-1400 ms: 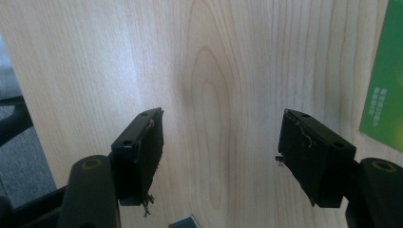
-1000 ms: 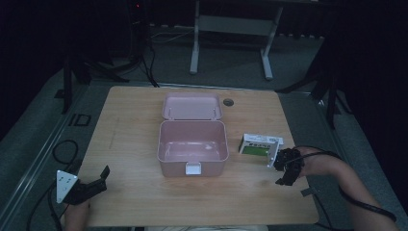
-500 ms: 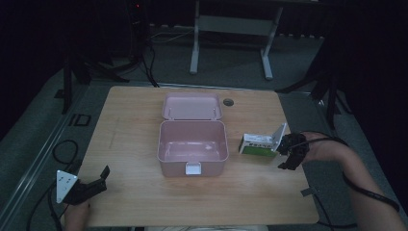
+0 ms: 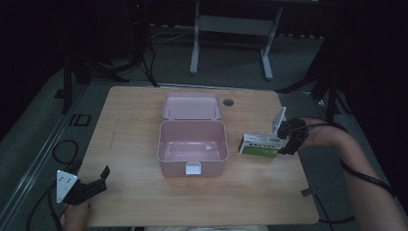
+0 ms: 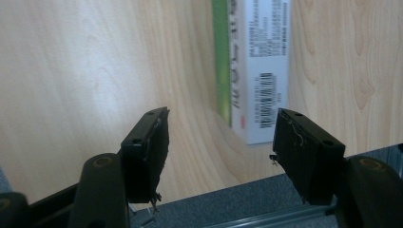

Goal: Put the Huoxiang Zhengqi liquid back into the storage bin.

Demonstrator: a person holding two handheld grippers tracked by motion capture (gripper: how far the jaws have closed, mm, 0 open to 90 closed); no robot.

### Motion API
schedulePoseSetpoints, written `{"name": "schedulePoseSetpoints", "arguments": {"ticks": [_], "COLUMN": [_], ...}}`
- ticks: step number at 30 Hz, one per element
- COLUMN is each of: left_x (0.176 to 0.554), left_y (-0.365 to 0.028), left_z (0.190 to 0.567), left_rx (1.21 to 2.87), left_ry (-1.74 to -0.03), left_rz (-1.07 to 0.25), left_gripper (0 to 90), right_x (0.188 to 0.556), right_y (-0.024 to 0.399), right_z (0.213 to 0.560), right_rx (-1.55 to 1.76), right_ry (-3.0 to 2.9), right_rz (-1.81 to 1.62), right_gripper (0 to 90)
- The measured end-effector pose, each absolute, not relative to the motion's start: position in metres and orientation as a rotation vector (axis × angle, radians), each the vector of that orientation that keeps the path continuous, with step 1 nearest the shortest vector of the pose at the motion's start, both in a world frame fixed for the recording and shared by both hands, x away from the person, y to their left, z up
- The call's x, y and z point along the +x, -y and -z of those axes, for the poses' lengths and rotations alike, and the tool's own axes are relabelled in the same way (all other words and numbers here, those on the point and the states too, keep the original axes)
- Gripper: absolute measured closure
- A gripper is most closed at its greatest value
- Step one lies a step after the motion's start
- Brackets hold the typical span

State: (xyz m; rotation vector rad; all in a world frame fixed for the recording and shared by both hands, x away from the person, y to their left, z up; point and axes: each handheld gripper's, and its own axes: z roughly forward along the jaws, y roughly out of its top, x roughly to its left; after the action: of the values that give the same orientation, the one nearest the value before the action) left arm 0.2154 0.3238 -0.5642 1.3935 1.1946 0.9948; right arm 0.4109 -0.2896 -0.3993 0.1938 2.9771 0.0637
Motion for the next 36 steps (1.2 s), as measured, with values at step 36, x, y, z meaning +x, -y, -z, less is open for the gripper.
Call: {"name": "schedulePoseSetpoints", "arguments": {"ticks": [36], "left_x": [0.216], "left_y": [-0.324], "left_z": [0.564], "left_rx": [1.397], "left_ry": [-1.194], "left_rz": [-0.993], "left_gripper": [0.2], "right_x": [0.466], "right_y": [0.273], "right_z": [0.464], "right_rx": [0.211], "right_ry": [-3.082], "right_rz": [0.112], "right_gripper": [54.6]}}
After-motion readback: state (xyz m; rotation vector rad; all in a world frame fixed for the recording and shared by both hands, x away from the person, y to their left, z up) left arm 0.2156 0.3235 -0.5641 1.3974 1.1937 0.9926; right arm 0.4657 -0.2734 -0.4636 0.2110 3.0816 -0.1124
